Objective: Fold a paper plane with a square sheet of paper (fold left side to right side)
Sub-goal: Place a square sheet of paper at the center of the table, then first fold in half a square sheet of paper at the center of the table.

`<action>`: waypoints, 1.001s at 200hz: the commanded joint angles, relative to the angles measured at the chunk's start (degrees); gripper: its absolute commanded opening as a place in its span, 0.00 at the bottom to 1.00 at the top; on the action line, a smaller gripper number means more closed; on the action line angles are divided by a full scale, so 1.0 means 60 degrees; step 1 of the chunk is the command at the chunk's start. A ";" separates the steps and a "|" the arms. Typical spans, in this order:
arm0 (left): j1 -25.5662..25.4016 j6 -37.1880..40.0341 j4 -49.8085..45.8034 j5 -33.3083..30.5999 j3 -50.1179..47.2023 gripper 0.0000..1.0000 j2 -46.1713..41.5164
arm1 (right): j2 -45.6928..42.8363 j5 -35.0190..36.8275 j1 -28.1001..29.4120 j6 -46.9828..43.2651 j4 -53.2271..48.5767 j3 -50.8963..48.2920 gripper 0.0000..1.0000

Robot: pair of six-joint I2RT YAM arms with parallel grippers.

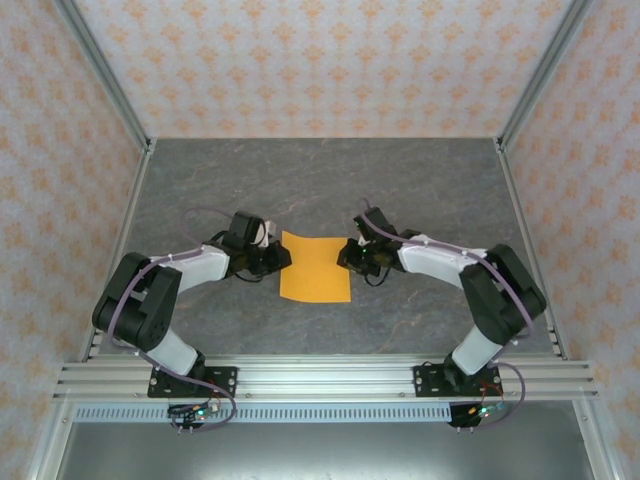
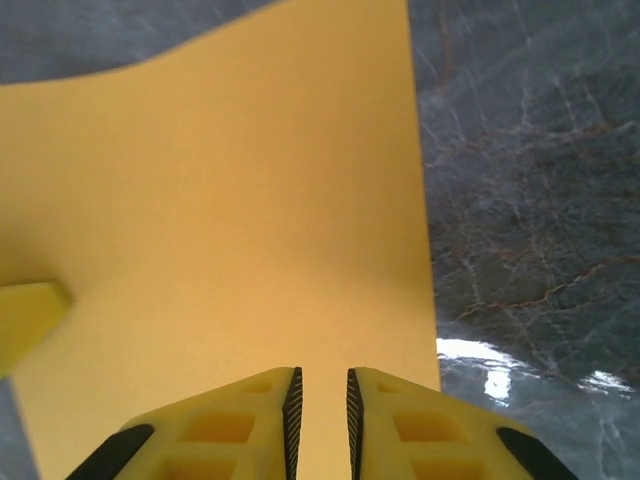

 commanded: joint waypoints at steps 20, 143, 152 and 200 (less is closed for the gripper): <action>-0.0199 -0.0228 -0.0165 0.0211 0.0261 0.28 -0.0772 | 0.0774 0.0269 0.0148 0.0317 -0.0123 0.0327 0.22; -0.1121 -0.1691 0.1741 0.1009 0.0868 0.51 0.0207 | -0.0354 0.0148 0.0043 0.0525 0.1451 -0.0528 0.36; -0.1156 -0.1677 0.1731 0.1001 0.0953 0.50 0.0309 | -0.0659 0.0193 -0.0048 0.0559 0.1573 -0.0707 0.40; -0.1257 -0.1681 0.1832 0.0950 0.1064 0.38 0.0687 | -0.1560 -0.0965 -0.0290 0.1135 0.3722 -0.1627 0.57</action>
